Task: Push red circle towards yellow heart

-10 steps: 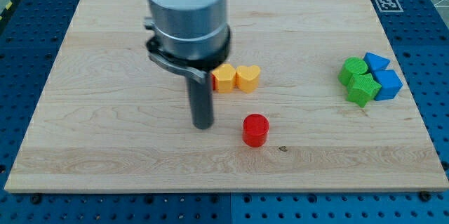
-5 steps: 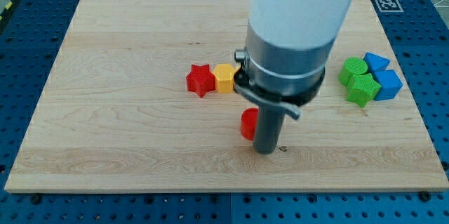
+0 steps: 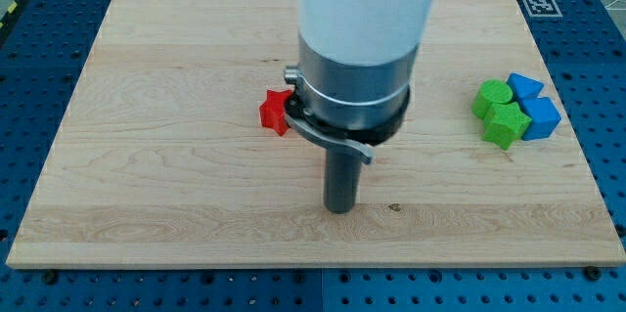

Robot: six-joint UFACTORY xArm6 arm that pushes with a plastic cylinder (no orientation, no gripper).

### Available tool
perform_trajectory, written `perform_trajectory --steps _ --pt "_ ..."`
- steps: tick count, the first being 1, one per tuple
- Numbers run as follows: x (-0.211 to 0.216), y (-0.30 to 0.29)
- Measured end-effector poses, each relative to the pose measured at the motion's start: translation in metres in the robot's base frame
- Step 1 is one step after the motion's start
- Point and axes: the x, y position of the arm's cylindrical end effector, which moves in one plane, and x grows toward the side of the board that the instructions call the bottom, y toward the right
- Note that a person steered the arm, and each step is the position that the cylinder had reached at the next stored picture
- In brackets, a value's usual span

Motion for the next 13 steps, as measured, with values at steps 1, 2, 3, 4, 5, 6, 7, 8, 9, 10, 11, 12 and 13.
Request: perform_trajectory --steps 1,2,3,4,5,6,7,8,9,10,11,12,13 --pt "-0.022 -0.007" --pt "-0.044 -0.005" --pt "-0.059 0.012" --pt "-0.069 0.034" --pt "-0.08 0.058" --pt "-0.087 0.084" --pt "-0.087 0.098" --pt "-0.072 0.102" --pt "-0.071 0.124" --pt "-0.071 0.143" --pt "-0.076 0.142" --pt "-0.096 0.132" --pt "-0.122 0.118"
